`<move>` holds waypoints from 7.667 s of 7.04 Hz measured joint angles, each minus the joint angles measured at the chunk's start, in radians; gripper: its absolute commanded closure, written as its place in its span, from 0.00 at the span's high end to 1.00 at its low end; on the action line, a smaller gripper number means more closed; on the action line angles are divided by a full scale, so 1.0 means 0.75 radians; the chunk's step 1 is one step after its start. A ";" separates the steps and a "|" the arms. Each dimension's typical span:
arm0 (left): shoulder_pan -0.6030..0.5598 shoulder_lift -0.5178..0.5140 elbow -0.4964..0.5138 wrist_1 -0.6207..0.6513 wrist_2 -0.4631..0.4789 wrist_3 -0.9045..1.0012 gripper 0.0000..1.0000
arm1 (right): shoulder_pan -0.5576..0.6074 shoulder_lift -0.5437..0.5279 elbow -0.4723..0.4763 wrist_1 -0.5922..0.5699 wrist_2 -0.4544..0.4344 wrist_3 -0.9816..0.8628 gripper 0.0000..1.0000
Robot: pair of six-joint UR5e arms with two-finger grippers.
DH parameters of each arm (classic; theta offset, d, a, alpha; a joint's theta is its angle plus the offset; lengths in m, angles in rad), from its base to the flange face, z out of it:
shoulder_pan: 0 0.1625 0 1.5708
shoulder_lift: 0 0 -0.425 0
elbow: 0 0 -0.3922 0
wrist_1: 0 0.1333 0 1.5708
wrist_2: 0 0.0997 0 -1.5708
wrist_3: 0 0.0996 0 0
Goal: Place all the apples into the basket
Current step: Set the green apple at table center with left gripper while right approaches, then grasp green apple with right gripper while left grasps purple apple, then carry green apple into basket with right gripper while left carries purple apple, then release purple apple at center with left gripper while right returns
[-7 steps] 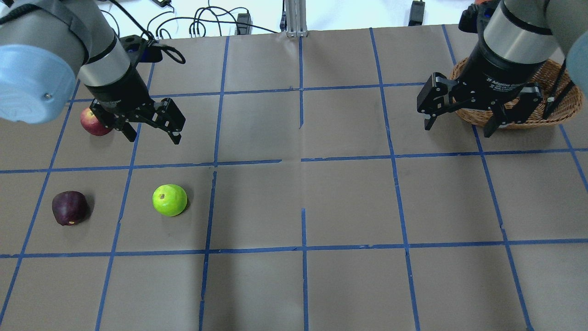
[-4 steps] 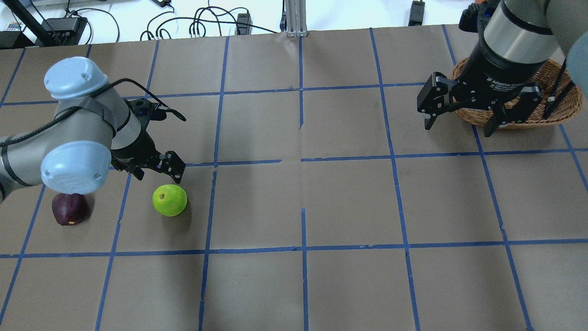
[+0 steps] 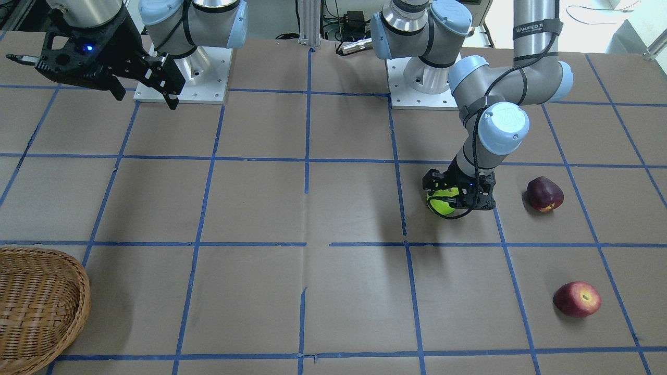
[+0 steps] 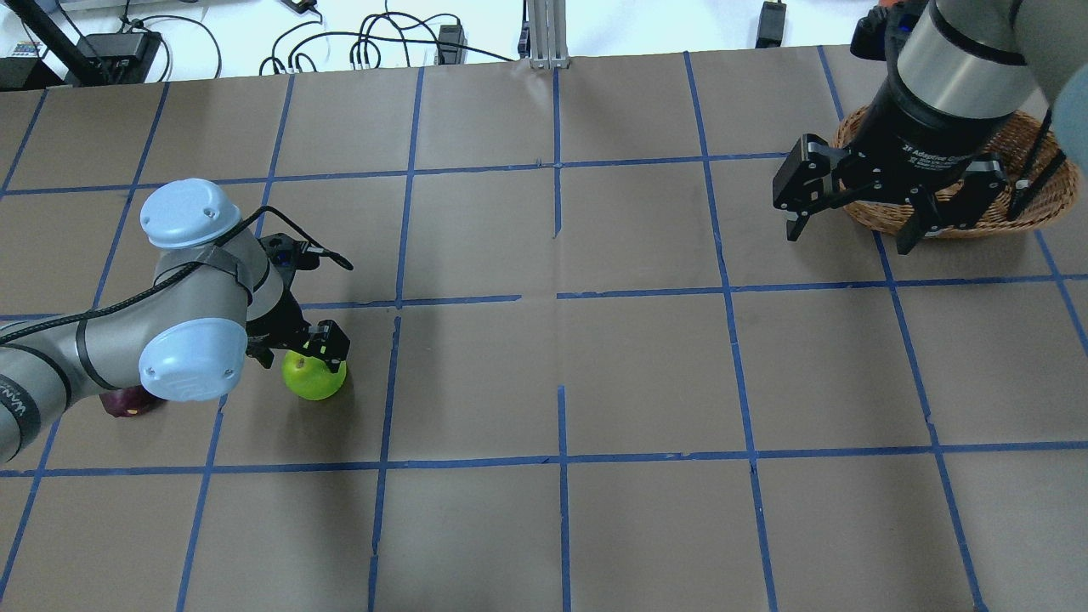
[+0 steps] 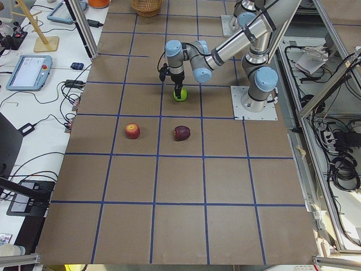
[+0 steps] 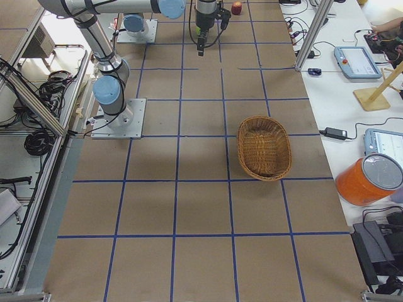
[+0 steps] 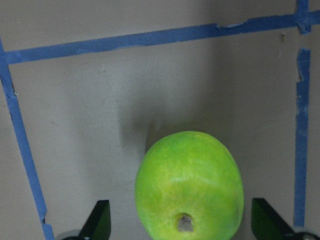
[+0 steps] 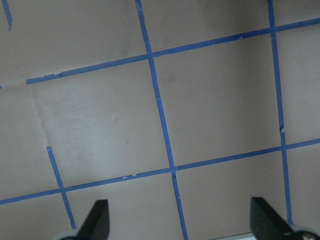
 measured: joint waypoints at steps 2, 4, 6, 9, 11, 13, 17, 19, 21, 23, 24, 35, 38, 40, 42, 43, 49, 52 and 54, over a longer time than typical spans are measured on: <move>0.001 -0.045 -0.002 0.029 -0.002 -0.015 0.49 | 0.000 0.000 -0.001 -0.003 0.002 0.000 1.00; -0.008 -0.059 0.017 0.055 -0.022 -0.146 0.38 | 0.000 0.000 -0.002 -0.008 0.003 0.000 1.00; -0.079 -0.062 0.144 -0.048 -0.112 -0.463 0.31 | 0.000 0.000 -0.002 -0.009 0.003 0.000 1.00; -0.473 -0.218 0.519 -0.209 -0.188 -1.249 0.31 | 0.000 0.003 0.000 -0.004 0.003 0.008 1.00; -0.669 -0.389 0.651 -0.125 -0.220 -1.669 0.99 | 0.000 0.007 0.000 -0.010 0.003 0.003 1.00; -0.726 -0.488 0.666 0.008 -0.227 -1.824 1.00 | 0.000 0.009 0.000 -0.019 0.007 0.001 1.00; -0.567 -0.311 0.822 -0.463 -0.197 -1.375 1.00 | 0.000 0.071 0.027 -0.032 0.021 0.005 1.00; -0.303 -0.176 0.887 -0.768 -0.076 -0.765 1.00 | 0.032 0.184 0.040 -0.183 0.053 0.025 1.00; -0.022 -0.081 0.844 -0.820 -0.006 -0.237 1.00 | 0.160 0.316 0.035 -0.362 0.072 0.128 1.00; 0.219 -0.018 0.734 -0.773 0.062 0.138 1.00 | 0.294 0.421 0.033 -0.512 0.076 0.269 1.00; 0.350 -0.004 0.644 -0.669 0.071 0.319 1.00 | 0.359 0.487 0.033 -0.591 0.071 0.341 1.00; 0.643 -0.193 0.143 0.075 0.083 0.653 0.31 | 0.515 0.933 -0.124 -0.854 0.154 0.373 0.87; 0.522 -0.160 0.262 -0.133 0.078 0.429 0.31 | 0.511 0.947 -0.134 -0.852 0.139 0.380 0.00; 0.302 -0.104 0.403 -0.329 0.033 0.029 0.31 | 0.452 0.896 -0.196 -0.778 0.110 0.370 0.00; 0.004 -0.071 0.459 -0.396 -0.015 -0.505 0.32 | 0.225 0.804 -0.334 -0.497 0.039 0.206 0.00; -0.173 -0.086 0.471 -0.361 -0.029 -0.780 0.33 | 0.077 0.784 -0.403 -0.397 -0.029 0.011 0.00; -0.764 -0.424 0.491 0.258 -0.104 -1.632 1.00 | -0.515 0.996 -0.472 -0.767 -0.188 -0.933 0.06; -0.694 -0.375 0.510 0.247 -0.213 -1.591 1.00 | -0.580 1.088 -0.465 -0.872 -0.192 -1.010 1.00; -0.526 -0.267 0.525 0.071 -0.204 -1.294 1.00 | -0.588 1.078 -0.464 -0.852 -0.190 -1.008 1.00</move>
